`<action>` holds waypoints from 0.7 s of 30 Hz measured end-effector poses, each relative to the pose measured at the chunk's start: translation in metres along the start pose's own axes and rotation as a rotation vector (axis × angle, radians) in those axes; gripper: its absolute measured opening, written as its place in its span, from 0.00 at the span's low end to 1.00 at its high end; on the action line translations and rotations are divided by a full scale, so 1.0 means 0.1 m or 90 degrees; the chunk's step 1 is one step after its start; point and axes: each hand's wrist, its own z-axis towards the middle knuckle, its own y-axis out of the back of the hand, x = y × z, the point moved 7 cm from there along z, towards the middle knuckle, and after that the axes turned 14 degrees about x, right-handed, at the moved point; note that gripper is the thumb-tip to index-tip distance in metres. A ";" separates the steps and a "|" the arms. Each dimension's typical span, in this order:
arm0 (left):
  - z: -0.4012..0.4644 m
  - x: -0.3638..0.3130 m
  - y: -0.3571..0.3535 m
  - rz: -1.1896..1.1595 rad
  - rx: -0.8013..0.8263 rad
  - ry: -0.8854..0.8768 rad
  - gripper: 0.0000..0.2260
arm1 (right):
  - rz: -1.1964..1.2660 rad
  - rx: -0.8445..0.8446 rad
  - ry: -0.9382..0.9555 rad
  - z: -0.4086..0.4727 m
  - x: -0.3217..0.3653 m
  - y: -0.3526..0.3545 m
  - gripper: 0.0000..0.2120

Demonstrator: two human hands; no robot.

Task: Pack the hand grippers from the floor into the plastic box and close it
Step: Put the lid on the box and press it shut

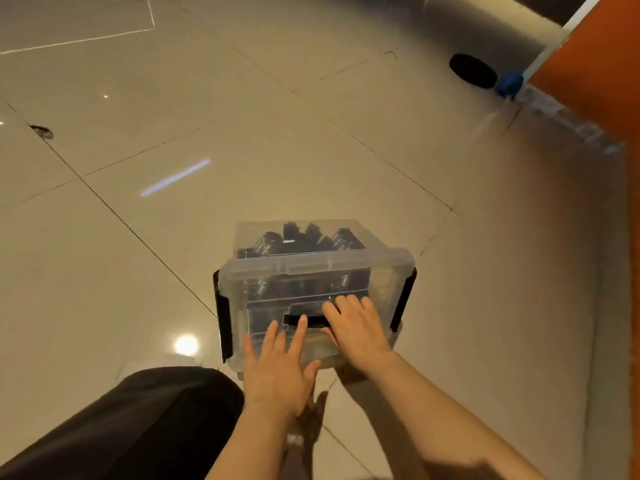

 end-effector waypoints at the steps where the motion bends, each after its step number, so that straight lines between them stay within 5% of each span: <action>1: -0.08 -0.09 -0.04 0.021 -0.019 -0.013 0.30 | 0.009 0.011 -0.016 -0.16 -0.03 -0.07 0.20; 8: -0.56 -0.53 -0.60 0.089 -0.081 -0.115 0.45 | 0.080 0.040 -0.116 -1.30 -0.17 -0.32 0.20; 21: -1.27 -1.41 -1.37 0.237 0.027 -0.285 0.37 | 0.318 0.085 -0.407 -3.28 -0.24 -0.66 0.20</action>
